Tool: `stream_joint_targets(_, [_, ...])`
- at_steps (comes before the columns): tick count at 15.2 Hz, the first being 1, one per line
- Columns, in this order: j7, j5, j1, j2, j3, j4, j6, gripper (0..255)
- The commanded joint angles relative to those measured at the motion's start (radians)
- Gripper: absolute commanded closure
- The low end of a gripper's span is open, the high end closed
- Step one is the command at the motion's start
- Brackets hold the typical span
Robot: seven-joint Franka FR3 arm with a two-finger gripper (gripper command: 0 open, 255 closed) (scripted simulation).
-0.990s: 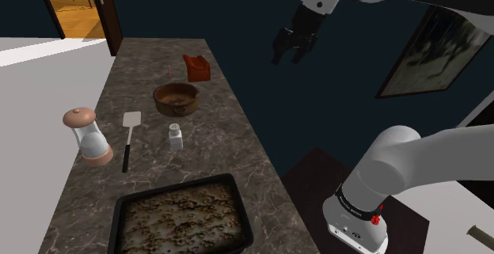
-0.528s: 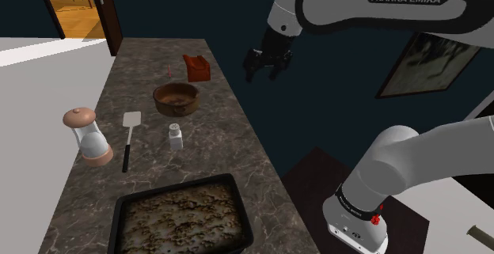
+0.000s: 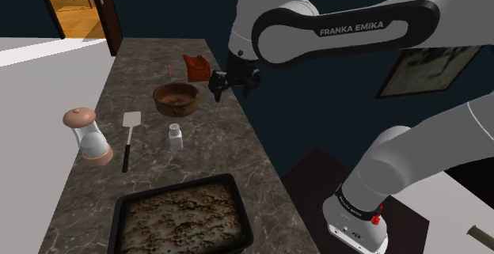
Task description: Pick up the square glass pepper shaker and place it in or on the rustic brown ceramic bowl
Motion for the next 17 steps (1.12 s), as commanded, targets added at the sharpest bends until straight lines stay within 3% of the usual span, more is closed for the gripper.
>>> stream_joint_targets(1, [0.069,-0.028,-0.016,0.067,0.052,0.031,0.033,0])
stream_joint_targets(6, [0.273,-0.158,-0.062,0.262,0.188,0.123,0.101,0])
stream_joint_targets(10, [0.473,-0.337,-0.075,0.457,0.271,0.228,0.117,0])
stream_joint_targets(15, [0.704,-0.576,0.017,0.72,0.268,0.402,0.075,0])
stream_joint_targets(17, [0.711,-0.587,0.026,0.732,0.258,0.402,0.083,0])
